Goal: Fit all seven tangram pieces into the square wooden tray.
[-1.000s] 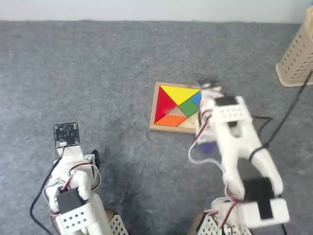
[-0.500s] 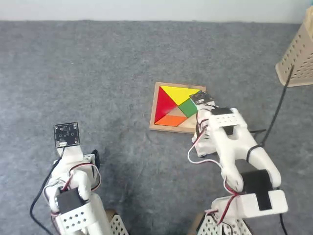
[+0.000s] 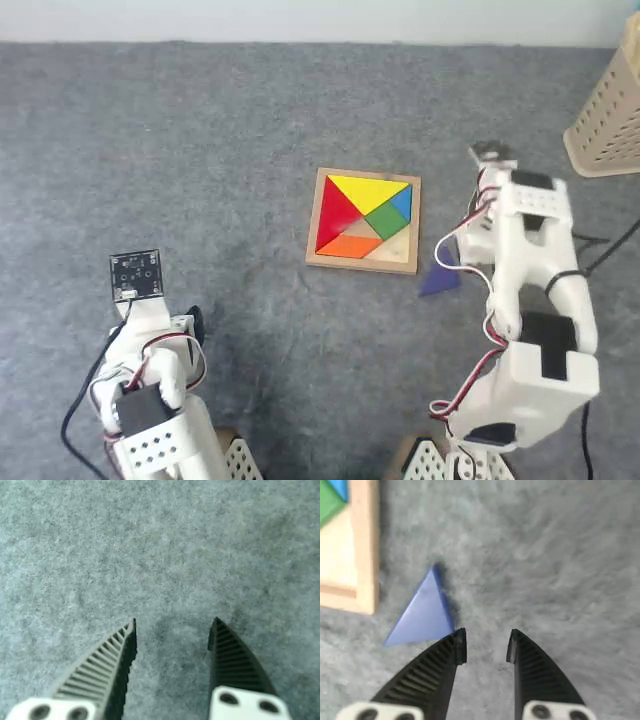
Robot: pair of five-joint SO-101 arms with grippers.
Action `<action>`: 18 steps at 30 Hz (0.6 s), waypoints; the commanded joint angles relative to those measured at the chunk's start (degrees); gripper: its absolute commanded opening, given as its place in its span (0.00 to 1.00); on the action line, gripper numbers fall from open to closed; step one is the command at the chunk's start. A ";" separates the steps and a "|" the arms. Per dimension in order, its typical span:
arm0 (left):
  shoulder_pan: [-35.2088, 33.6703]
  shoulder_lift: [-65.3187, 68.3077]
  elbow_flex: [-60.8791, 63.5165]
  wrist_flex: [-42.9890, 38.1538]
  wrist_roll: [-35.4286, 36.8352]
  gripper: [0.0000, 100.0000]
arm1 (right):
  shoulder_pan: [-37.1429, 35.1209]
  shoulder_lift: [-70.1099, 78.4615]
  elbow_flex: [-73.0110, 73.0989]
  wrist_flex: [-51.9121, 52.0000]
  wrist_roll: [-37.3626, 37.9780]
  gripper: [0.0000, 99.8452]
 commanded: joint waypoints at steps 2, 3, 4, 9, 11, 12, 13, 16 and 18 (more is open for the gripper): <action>0.00 -0.70 -1.10 0.18 0.53 0.23 | -4.35 -5.05 -2.64 2.95 -1.32 0.14; 0.00 -0.70 -1.10 0.18 0.53 0.23 | -5.76 -6.64 -1.23 2.59 -3.16 0.14; 0.00 -0.70 -1.10 0.18 0.53 0.23 | -7.43 -8.31 0.26 2.07 -4.66 0.14; 0.00 -0.70 -1.10 0.18 0.53 0.23 | -13.93 -13.67 7.38 -2.07 -12.66 0.15; 0.00 -0.70 -1.10 0.18 0.53 0.23 | -15.08 -13.58 9.23 -3.65 -14.95 0.15; 0.00 -0.70 -1.10 0.18 0.53 0.23 | -15.25 -13.49 10.11 -4.53 -15.74 0.17; 0.00 -0.70 -1.10 0.18 0.53 0.23 | -15.25 -13.23 10.90 -5.23 -16.35 0.20; 0.00 -0.70 -1.10 0.18 0.53 0.23 | -14.99 -10.68 11.52 -5.93 -16.88 0.27; 0.00 -0.70 -1.10 0.18 0.53 0.23 | -14.81 -8.31 11.52 -5.67 -18.02 0.28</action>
